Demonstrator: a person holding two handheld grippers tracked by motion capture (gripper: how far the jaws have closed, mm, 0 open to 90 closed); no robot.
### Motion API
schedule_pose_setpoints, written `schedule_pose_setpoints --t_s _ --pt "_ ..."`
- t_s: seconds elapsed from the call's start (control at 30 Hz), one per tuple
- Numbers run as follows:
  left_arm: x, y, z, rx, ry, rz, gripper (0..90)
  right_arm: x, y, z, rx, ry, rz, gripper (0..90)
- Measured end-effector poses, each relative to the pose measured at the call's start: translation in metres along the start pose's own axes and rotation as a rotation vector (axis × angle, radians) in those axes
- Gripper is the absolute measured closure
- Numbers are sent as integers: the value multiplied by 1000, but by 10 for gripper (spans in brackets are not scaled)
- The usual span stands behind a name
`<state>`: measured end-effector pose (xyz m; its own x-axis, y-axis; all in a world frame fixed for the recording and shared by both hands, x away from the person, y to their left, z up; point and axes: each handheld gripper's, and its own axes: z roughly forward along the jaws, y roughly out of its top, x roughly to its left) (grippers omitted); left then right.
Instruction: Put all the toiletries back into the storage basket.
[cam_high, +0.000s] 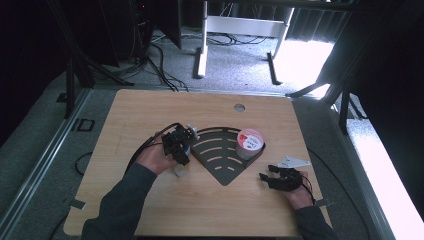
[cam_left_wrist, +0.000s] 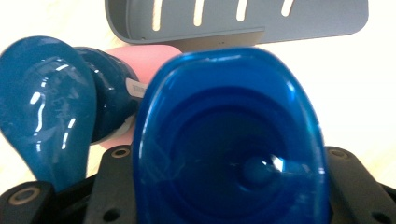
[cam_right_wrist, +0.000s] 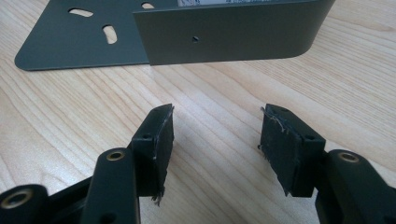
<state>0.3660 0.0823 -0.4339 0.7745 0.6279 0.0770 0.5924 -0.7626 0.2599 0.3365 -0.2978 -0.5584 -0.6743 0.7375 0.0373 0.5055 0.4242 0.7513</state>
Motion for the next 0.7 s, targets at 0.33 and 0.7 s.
schedule_pose_setpoints --t_s 0.33,0.7 --pt "-2 0 -1 2 -23 -5 542 0 0 0 0 1 1 439" --pt "-4 -1 0 10 -58 11 529 0 0 0 0 1 0 439"
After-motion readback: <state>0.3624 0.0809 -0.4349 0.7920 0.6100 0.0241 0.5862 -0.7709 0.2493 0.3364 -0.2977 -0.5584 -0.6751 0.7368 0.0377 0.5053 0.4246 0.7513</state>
